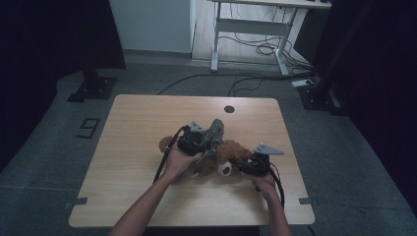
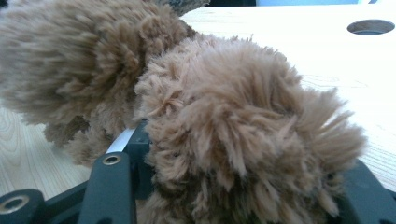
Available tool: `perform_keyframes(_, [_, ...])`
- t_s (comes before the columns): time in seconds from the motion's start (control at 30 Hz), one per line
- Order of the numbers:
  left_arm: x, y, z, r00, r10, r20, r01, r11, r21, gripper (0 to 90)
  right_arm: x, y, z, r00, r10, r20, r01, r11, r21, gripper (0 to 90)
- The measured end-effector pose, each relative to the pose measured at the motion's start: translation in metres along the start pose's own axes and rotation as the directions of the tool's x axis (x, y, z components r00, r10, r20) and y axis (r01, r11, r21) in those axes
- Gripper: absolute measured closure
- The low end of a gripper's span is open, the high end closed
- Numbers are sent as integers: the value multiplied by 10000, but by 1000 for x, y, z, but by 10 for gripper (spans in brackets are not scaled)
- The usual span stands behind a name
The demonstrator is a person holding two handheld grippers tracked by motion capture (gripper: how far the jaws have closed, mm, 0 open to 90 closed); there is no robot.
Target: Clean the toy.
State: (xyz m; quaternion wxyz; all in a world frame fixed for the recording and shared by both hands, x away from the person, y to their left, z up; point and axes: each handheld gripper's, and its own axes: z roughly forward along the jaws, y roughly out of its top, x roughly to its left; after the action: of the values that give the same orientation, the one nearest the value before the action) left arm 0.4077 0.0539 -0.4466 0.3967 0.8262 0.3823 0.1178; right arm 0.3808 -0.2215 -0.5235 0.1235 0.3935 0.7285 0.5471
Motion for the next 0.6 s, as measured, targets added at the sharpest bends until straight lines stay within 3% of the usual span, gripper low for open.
perform_keyframes(0.23, [14, -14, -16, 9999, -64, -129, 62, 9999, -155, 782, 1, 0, 0, 10000, -43, -63, 43, 10000, 8, 439])
perform_keyframes(0.37, [29, -24, -28, 9991, -366, -208, 360, 9990, -247, 781, 0, 0, 0, 10000, -10, -91, 10, 10000, -8, 439])
perform_keyframes(0.47, [39, -33, -36, 9980, -504, -383, 493, 9984, -288, 782, -1, 0, 0, 10000, -2, -96, 2, 10000, -11, 439])
perform_keyframes(0.5, [47, -43, -41, 9965, -539, -639, 525, 9983, -234, 781, 0, 0, 0, 10000, -13, -87, 13, 10000, -21, 439])
perform_keyframes(0.6, [55, -53, -45, 9939, -624, -909, 610, 9980, -174, 781, 0, 0, 0, 10000, -2, -86, 2, 10000, -34, 438])
